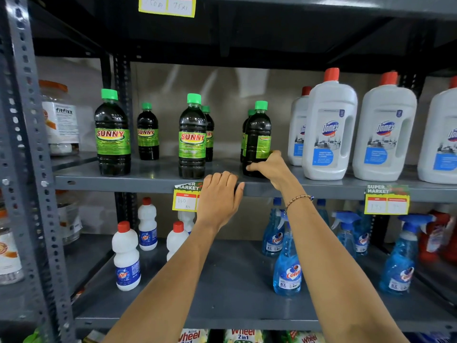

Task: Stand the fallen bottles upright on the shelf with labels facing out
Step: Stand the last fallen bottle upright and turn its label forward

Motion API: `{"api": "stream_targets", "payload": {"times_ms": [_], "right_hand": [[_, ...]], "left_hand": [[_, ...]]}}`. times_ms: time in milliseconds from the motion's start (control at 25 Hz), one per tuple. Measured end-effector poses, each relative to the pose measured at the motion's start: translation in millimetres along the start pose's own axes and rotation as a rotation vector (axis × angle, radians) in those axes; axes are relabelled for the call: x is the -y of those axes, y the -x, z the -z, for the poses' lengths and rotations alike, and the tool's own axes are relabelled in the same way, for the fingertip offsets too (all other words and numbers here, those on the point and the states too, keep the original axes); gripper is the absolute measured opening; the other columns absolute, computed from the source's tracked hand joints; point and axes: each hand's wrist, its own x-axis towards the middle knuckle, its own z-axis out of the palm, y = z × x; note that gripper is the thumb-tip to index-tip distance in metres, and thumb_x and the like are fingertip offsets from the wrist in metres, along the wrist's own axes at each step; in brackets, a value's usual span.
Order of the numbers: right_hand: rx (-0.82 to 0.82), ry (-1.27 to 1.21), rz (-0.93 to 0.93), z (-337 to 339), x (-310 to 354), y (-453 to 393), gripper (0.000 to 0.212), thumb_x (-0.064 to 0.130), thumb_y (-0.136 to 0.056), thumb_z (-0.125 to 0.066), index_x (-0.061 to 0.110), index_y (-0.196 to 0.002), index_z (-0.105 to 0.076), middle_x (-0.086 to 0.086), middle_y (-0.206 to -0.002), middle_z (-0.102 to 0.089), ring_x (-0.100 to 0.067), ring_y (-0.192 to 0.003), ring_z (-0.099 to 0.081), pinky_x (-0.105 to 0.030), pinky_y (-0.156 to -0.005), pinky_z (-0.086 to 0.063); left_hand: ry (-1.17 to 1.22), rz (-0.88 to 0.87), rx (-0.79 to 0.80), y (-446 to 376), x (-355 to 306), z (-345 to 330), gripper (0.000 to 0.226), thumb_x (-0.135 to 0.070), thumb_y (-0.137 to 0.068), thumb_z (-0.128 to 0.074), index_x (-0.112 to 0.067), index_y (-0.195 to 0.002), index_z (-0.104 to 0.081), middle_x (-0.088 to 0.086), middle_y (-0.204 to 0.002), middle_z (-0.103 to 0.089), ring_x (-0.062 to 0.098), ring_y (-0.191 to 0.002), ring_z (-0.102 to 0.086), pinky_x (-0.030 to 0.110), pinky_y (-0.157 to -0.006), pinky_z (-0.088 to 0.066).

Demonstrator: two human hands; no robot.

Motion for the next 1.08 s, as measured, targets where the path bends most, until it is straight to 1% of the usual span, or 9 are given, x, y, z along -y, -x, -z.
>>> {"api": "stream_targets", "payload": {"times_ms": [80,240,360,440,560,640,760,960,1080], "right_hand": [[0.002,0.021,0.009,1,0,0,0.080,0.011,-0.055,-0.086,0.003,-0.122,-0.044,-0.007,-0.112,-0.061,-0.023,-0.110,-0.059,-0.031,-0.083,-0.048],[-0.109,0.194,0.101,-4,3,13,0.086,0.025,-0.059,-0.089,0.003,-0.122,-0.035,-0.004,-0.113,-0.049,-0.017,-0.103,-0.048,-0.033,-0.090,-0.045],[-0.026,0.136,0.063,0,6,14,0.077,0.015,-0.066,-0.084,0.002,-0.123,-0.033,-0.006,-0.110,-0.051,-0.021,-0.108,-0.053,-0.029,-0.083,-0.043],[-0.037,0.104,0.045,0,5,14,0.075,0.012,-0.065,-0.083,0.002,-0.122,-0.035,-0.009,-0.113,-0.054,-0.023,-0.110,-0.055,-0.030,-0.082,-0.044],[-0.126,0.190,0.078,-4,6,17,0.088,0.026,-0.057,-0.090,0.001,-0.123,-0.036,-0.012,-0.124,-0.053,-0.027,-0.115,-0.053,-0.035,-0.094,-0.046],[-0.079,0.168,0.053,-3,7,15,0.089,0.025,-0.060,-0.089,0.001,-0.126,-0.034,-0.011,-0.124,-0.052,-0.027,-0.119,-0.051,-0.035,-0.097,-0.045],[0.029,0.096,-0.016,4,8,17,0.072,0.007,-0.070,-0.080,0.001,-0.124,-0.034,-0.008,-0.112,-0.052,-0.027,-0.118,-0.053,-0.031,-0.087,-0.044],[-0.085,0.308,0.084,-4,7,20,0.095,0.032,-0.057,-0.090,0.000,-0.127,-0.034,-0.015,-0.131,-0.046,-0.030,-0.123,-0.046,-0.041,-0.102,-0.043],[0.011,0.130,0.041,2,7,18,0.082,0.021,-0.064,-0.086,0.003,-0.125,-0.033,-0.010,-0.121,-0.052,-0.027,-0.120,-0.052,-0.035,-0.094,-0.046]], "left_hand": [[0.001,-0.004,-0.015,1,-1,-1,0.038,-0.036,-0.099,-0.031,-0.013,-0.095,-0.061,0.002,-0.088,-0.060,0.024,-0.079,-0.053,0.035,-0.077,-0.033],[0.010,-0.008,-0.045,1,-1,-1,0.037,-0.036,-0.099,-0.032,-0.013,-0.092,-0.060,0.003,-0.085,-0.059,0.025,-0.077,-0.052,0.036,-0.076,-0.034],[0.008,-0.005,-0.044,0,-1,-2,0.037,-0.036,-0.099,-0.033,-0.013,-0.093,-0.061,0.003,-0.086,-0.060,0.025,-0.078,-0.053,0.035,-0.077,-0.035],[0.010,-0.004,-0.045,1,-1,-3,0.037,-0.036,-0.098,-0.033,-0.013,-0.093,-0.061,0.002,-0.086,-0.060,0.026,-0.078,-0.053,0.035,-0.077,-0.035],[0.013,-0.005,-0.052,1,-1,-2,0.036,-0.036,-0.098,-0.034,-0.013,-0.092,-0.060,0.003,-0.085,-0.059,0.025,-0.078,-0.053,0.036,-0.076,-0.035],[0.011,-0.006,-0.045,1,-1,-1,0.036,-0.036,-0.099,-0.033,-0.013,-0.092,-0.060,0.003,-0.085,-0.059,0.025,-0.077,-0.052,0.036,-0.076,-0.034],[-0.003,-0.003,-0.034,1,-1,-2,0.037,-0.036,-0.099,-0.033,-0.013,-0.093,-0.061,0.002,-0.086,-0.060,0.025,-0.078,-0.053,0.035,-0.077,-0.034],[0.013,-0.007,-0.042,2,-1,-1,0.036,-0.036,-0.099,-0.033,-0.012,-0.094,-0.060,0.003,-0.085,-0.058,0.025,-0.078,-0.052,0.035,-0.077,-0.034],[0.005,-0.003,-0.023,0,-1,-1,0.038,-0.037,-0.099,-0.031,-0.013,-0.095,-0.060,0.002,-0.087,-0.059,0.024,-0.080,-0.052,0.035,-0.079,-0.033]]}}
